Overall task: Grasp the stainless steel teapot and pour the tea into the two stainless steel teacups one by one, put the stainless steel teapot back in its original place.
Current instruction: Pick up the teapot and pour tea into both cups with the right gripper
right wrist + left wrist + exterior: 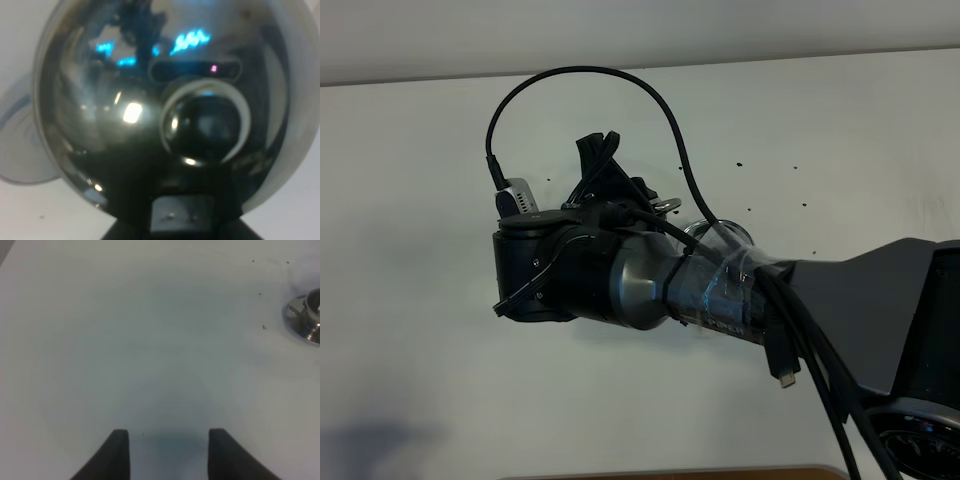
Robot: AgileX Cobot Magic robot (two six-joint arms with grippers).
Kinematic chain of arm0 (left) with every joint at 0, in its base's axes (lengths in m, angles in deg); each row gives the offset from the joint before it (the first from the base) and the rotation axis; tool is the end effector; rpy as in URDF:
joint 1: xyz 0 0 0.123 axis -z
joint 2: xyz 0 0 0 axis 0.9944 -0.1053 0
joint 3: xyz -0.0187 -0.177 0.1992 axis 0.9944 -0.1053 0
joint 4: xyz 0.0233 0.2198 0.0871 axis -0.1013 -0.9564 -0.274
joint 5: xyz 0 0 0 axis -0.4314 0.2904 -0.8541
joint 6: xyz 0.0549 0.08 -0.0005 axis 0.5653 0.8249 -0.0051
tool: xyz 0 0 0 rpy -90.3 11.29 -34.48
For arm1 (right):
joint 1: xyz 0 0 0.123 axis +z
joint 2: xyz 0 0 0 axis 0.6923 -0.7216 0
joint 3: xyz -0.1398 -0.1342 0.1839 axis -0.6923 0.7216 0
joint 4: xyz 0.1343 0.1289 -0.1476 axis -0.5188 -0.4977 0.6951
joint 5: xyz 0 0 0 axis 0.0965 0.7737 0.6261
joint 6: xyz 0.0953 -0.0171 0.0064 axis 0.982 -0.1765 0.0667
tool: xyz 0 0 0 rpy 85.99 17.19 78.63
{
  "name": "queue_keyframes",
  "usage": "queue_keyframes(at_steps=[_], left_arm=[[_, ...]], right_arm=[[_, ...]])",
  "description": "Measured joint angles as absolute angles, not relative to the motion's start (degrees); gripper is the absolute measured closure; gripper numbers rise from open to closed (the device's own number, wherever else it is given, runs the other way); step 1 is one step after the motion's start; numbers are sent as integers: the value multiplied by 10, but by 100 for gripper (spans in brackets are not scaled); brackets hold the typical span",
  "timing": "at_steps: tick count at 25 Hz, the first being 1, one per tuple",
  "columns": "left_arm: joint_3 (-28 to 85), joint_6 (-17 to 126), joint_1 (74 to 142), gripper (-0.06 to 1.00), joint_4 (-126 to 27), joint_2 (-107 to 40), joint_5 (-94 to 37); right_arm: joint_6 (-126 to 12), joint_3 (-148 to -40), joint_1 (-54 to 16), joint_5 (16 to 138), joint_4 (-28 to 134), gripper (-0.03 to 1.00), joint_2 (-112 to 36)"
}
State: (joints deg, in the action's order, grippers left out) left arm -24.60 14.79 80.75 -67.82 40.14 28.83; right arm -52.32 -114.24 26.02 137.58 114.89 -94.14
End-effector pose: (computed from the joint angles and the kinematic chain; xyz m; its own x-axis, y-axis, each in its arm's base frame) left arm 0.0087 0.0081 0.2558 -0.4873 -0.0752 -0.8700 -0.1480 0.9890 -0.0026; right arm 0.2184 0.3803 0.1662 0.1535 -0.8947 0.4194 -0.6456 -0.4122 -0.6429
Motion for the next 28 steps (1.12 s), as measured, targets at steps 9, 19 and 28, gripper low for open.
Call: queue_keyframes(at_steps=[9,19,28], left_arm=[[-246,148,808,52,-678,401,288],[-246,148,808,52,-678,401,288],[-246,148,808,52,-678,401,288]], right_arm=[[-564,-1142,260,1376,1189,78,-941],[-589,-1142,260,1375,1229,78,-942],[-612,-1142,260,1375,1243,78,-942]])
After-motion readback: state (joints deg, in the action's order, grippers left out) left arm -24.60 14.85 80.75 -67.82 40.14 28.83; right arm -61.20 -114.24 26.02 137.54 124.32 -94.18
